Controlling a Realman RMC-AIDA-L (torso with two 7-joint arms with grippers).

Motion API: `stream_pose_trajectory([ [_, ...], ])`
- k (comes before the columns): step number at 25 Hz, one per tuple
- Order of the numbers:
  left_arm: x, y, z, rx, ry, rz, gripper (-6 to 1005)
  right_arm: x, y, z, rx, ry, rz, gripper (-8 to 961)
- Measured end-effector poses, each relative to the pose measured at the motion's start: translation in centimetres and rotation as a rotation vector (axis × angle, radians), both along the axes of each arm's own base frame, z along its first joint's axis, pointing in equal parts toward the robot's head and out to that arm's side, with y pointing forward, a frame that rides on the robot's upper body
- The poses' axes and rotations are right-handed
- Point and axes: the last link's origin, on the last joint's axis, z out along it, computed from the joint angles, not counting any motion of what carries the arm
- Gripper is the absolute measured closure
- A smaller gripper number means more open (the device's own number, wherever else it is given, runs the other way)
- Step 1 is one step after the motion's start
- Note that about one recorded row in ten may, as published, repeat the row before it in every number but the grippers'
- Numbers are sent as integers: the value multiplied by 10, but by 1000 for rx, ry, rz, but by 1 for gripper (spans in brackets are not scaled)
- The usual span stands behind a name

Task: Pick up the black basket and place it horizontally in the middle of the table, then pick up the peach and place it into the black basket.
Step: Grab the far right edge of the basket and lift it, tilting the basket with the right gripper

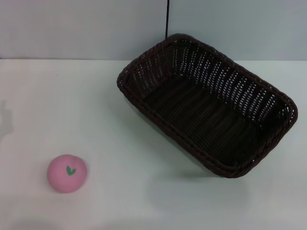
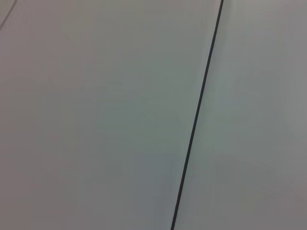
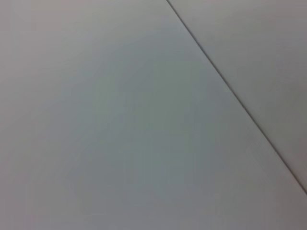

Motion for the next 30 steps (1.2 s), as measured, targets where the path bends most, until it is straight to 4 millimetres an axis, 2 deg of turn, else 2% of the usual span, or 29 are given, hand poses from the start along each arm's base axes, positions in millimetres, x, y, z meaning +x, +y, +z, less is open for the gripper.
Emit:
stream_pose_trajectory([
  [12, 5, 4, -4, -30, 57, -22, 369, -6, 5, -1, -19, -58, 4, 150],
  [15, 8, 4, -9, -64, 65, -41, 266, -14, 11, 2, -108, -120, 80, 150],
  [16, 10, 5, -12, -97, 82, -64, 232, -22, 19, 10, -203, -175, 155, 150],
  [18, 11, 5, -13, -109, 88, -73, 198, -26, 22, 15, -243, -192, 189, 150],
  [20, 12, 6, -14, -119, 95, -82, 163, -43, 34, 41, -399, -227, 299, 150],
  [22, 12, 7, -14, -121, 96, -85, 146, -49, 38, 48, -452, -222, 335, 151],
  [23, 12, 7, -14, -121, 96, -86, 146, -66, 47, 65, -580, -216, 412, 151],
  [24, 12, 7, -14, -123, 97, -87, 146, -75, 52, 73, -647, -228, 445, 151],
  [25, 12, 7, -14, -123, 97, -87, 146, -75, 52, 73, -647, -228, 445, 151],
  [28, 13, 7, -15, -124, 97, -87, 146, -106, 68, 90, -851, -260, 507, 151],
  [29, 12, 7, -15, -127, 95, -85, 147, -127, 79, 94, -1006, -283, 516, 151],
  [30, 12, 7, -15, -127, 95, -85, 147, -127, 79, 94, -1006, -283, 516, 151],
])
